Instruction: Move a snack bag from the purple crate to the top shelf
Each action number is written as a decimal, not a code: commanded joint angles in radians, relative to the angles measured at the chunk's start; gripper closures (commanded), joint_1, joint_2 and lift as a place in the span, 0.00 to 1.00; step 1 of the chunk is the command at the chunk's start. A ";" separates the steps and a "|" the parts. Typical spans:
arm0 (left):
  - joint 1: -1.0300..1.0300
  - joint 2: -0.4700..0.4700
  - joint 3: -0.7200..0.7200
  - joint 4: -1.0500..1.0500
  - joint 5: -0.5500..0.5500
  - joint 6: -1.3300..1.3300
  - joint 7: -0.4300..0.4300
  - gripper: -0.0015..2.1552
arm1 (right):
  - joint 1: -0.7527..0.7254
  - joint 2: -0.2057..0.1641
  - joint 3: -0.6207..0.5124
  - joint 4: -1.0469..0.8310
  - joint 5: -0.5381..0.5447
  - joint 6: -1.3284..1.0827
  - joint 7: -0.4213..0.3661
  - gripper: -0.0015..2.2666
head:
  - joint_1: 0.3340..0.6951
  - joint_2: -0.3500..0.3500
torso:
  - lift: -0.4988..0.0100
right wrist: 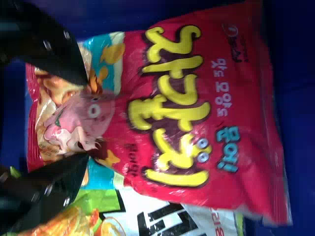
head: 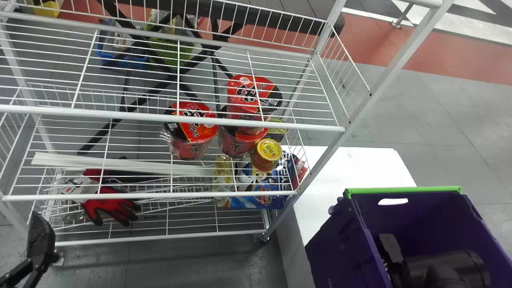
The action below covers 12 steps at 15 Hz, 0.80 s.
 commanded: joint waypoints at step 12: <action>-0.013 -0.001 -0.004 0.005 0.000 0.021 0.001 0.06 | 0.120 -0.008 -0.138 -0.232 -0.066 0.170 -0.013 0.74 | 1.00 0.00 | 0.13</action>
